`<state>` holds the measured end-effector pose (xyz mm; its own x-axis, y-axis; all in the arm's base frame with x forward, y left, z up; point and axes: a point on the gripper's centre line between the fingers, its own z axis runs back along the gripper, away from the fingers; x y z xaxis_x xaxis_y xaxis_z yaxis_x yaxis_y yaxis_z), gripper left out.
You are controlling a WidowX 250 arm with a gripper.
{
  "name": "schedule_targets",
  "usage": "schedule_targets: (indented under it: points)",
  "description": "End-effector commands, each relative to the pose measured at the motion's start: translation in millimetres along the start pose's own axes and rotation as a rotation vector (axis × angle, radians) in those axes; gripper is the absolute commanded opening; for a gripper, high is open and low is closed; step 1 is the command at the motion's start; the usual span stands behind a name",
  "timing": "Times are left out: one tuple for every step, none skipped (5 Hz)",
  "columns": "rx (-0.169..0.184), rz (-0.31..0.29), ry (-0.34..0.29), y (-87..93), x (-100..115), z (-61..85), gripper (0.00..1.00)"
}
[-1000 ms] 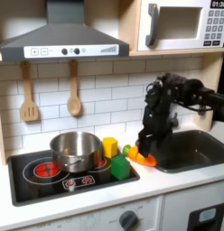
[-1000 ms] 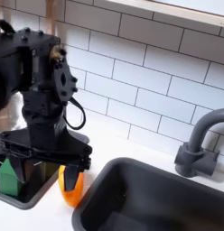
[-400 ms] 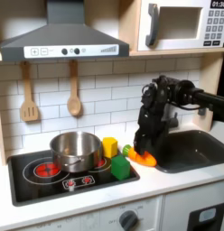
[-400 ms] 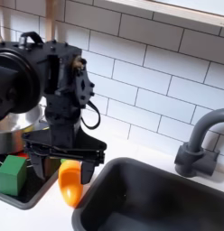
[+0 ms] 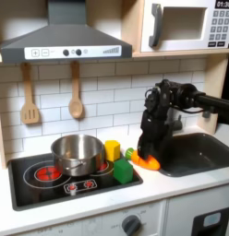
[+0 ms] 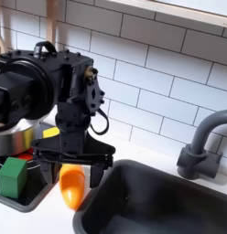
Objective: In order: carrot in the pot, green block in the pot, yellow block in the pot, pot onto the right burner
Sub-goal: 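Put the carrot in the pot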
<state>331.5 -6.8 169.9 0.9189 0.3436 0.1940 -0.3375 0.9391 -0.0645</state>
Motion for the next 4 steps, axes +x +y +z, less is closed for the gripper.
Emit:
schedule_targets:
  points:
    - [-0.004, 0.033, 0.006, 2.1, 2.1, -3.7, 1.00]
    - [-0.002, 0.039, 0.001, 2.4, 5.3, -2.4, 1.00]
    - [-0.004, 0.056, 0.033, 3.9, -3.2, -12.4, 1.00]
    - [0.003, 0.044, 0.032, 6.9, -1.2, -12.9, 1.00]
